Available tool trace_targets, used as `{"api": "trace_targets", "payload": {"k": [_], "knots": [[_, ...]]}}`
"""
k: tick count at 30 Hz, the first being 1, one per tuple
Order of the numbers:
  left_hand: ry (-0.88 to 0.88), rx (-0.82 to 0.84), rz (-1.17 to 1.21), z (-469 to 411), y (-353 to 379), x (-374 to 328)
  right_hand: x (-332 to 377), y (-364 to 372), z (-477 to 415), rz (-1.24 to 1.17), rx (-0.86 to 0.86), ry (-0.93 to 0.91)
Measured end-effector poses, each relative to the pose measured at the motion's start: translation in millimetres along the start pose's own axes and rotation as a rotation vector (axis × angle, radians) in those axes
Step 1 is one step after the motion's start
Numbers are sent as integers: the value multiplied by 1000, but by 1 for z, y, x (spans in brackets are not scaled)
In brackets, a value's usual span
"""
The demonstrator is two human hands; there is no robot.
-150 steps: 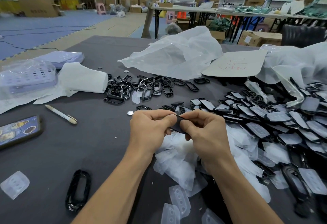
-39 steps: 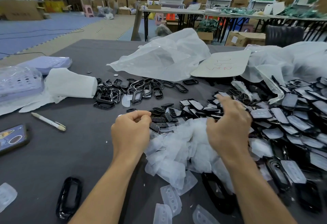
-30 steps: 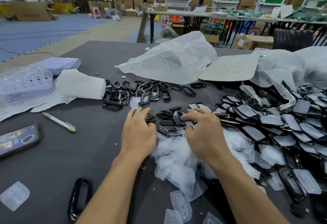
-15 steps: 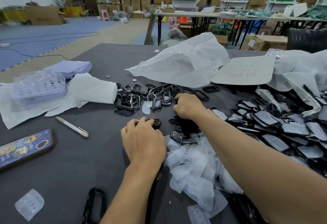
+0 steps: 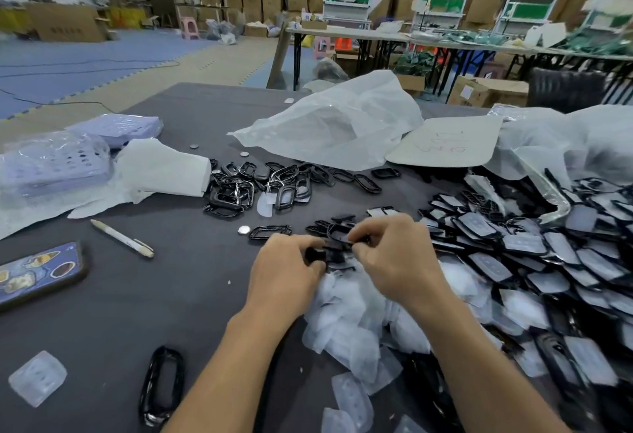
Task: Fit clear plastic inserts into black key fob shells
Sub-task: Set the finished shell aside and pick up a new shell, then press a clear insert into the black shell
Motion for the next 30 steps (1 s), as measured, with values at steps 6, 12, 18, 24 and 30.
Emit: {"api": "trace_targets", "payload": {"k": [6, 12, 18, 24, 30], "knots": [[-61, -126, 244, 7, -8, 2, 7, 4, 43, 70, 80, -13], [-199, -201, 590, 8, -19, 1, 1, 9, 45, -113, -69, 5], [-8, 127, 843, 21, -11, -19, 1, 8, 40, -632, -158, 74], [0, 7, 616, 20, -10, -15, -11, 7, 34, -869, -267, 260], [36, -237, -83, 29, -12, -10, -19, 7, 33, -893, -312, 291]]}}
Point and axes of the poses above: each hand's wrist, its own z-axis away from the middle knuckle, its own y-axis out of the palm, x = y × z, the point moved 1 cm from there along -z, towards the middle knuckle, and after that the axes turned 13 degrees about -y, right-handed, at the moved point
